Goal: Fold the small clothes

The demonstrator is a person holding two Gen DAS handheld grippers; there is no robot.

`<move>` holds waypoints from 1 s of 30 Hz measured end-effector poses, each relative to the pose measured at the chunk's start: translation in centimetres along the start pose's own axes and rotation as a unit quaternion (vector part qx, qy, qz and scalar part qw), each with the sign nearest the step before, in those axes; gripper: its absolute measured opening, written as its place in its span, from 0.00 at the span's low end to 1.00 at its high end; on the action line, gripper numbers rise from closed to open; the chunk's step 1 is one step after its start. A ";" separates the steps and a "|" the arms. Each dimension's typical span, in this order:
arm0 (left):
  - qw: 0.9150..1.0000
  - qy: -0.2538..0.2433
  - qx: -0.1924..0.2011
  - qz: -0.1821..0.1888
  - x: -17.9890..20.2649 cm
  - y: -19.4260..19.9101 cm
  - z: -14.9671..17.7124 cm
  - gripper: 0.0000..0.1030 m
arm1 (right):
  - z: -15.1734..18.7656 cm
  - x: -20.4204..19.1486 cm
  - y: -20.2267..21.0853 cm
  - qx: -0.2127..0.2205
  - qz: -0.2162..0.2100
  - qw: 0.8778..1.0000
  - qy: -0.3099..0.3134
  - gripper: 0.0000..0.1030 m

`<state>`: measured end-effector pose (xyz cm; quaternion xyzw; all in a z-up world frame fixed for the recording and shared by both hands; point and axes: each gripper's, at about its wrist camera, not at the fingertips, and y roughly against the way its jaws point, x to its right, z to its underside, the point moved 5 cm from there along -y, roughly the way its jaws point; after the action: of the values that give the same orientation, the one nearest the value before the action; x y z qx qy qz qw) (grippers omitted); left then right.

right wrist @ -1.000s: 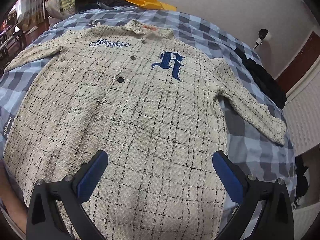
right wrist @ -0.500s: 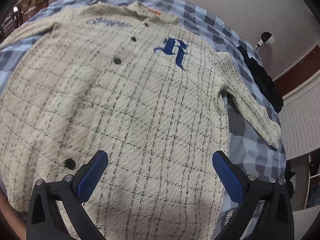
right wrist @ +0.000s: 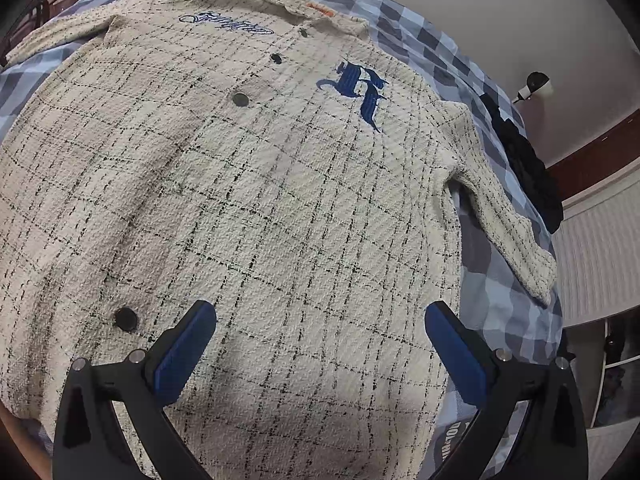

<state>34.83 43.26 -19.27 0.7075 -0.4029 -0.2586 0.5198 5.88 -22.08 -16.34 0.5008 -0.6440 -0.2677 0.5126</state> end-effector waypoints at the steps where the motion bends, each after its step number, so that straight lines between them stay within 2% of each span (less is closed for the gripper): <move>1: 1.000 -0.003 0.012 -0.003 0.3 0.8 -0.1 0.26 | 0.0 0.1 0.1 0.001 0.001 1.000 -0.002 0.99; 4: 0.997 -0.027 0.059 -0.035 1.5 3.9 -0.3 0.24 | -0.1 0.2 0.2 0.003 -0.003 1.000 -0.009 0.99; 6: 0.990 -0.067 0.100 -0.067 3.4 6.8 -0.4 0.23 | -0.3 0.3 0.4 0.006 -0.008 1.000 -0.015 0.99; 8: 0.982 -0.097 0.141 -0.076 5.4 9.9 -0.6 0.22 | -0.3 0.4 0.8 0.011 -0.011 1.000 -0.020 0.99; 10: 0.974 -0.126 0.179 -0.064 8.5 14.0 -0.2 0.22 | -0.5 0.6 1.4 0.021 -0.014 0.999 -0.026 0.99; 12: 0.968 -0.144 0.201 -0.049 11.2 17.1 0.4 0.22 | -0.6 0.8 1.7 0.028 -0.015 0.999 -0.033 0.99; 19: 0.951 -0.209 0.227 0.008 23.3 25.7 5.3 0.22 | -0.7 2.6 1.9 0.028 -0.049 0.995 -0.086 0.99; 22: 0.938 -0.235 0.253 0.032 28.9 28.9 8.7 0.22 | -0.6 3.8 1.7 0.015 -0.080 0.989 -0.125 0.99; 25: 0.921 -0.263 0.283 0.051 34.7 31.5 12.1 0.18 | -0.3 5.2 1.2 -0.004 -0.126 0.975 -0.181 0.99; 27: 0.910 -0.285 0.293 0.066 38.9 32.9 14.5 0.17 | 0.1 6.0 1.1 -0.005 -0.135 0.969 -0.207 0.99; 30: 0.899 -0.306 0.294 0.103 44.6 34.3 17.8 0.13 | 0.3 6.9 0.9 -0.005 -0.142 0.963 -0.227 0.99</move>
<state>34.69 -8.21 9.67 0.6686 -0.6707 -0.2770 0.1626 5.46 -28.19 -12.95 0.5110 -0.6642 -0.4477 0.3119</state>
